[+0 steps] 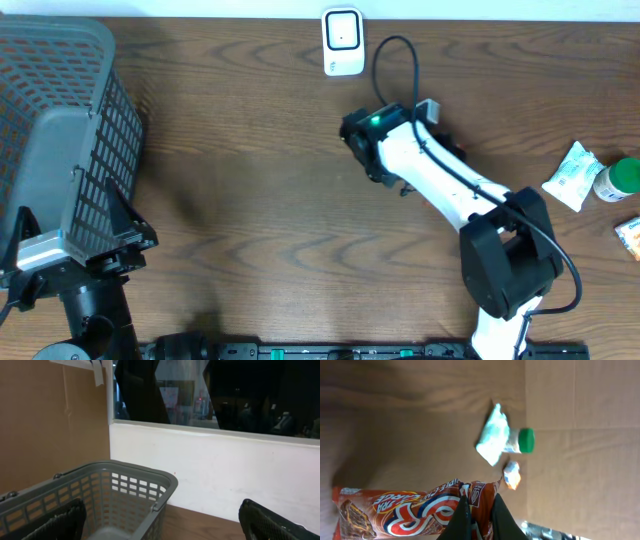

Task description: Scan the item barcode

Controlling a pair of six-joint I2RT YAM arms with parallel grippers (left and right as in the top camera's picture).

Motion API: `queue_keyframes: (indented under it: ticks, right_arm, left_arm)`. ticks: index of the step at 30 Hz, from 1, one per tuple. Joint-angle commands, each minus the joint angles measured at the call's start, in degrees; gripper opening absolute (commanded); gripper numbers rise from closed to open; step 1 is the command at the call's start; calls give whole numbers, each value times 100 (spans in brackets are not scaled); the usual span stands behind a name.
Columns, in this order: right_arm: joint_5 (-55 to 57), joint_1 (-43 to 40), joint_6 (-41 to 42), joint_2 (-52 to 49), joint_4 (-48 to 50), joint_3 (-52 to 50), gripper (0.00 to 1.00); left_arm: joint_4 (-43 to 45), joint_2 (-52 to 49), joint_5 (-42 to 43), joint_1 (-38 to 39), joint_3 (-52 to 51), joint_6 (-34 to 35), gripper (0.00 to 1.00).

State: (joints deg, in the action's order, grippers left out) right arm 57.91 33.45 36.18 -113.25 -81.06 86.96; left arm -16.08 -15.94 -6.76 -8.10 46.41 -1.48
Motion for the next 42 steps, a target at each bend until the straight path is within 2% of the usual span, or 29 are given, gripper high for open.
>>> queue_keyframes:
  ticks: [1,11,18,23,26,29,34,37,42]
  right_arm:
    - [190,240,-621,-295,201,35,1]
    - [240,1327,-654,-1032,118,35,1]
    - [343,1880,-732,-1097,-70,35,1]
    - [863,1814,-140,-1097,-957,37,1]
    - [1360,1683,564,-1097,-1655,33,1]
    - [1696,1449,531,-1093,-1611,46,1]
    - [1860,990,267,-1115,-780,46,1]
    - [1921,702,306,-1117,-490,44,2]
    - [2361,686,461,-1117,-356,44,2]
  left_arm:
    - [48,48,28,122,-44,26,98]
    - [96,48,28,245,-44,4,98]
    - [98,48,28,245,-44,4,98]
    - [94,48,26,245,-44,4,98]
    - [94,48,28,245,-44,4,98]
    - [94,48,26,280,-44,4,98]
    - [98,48,24,723,-44,0,98]
    - [184,48,22,1244,-44,-378,98]
    - [223,48,24,1805,-44,-931,98]
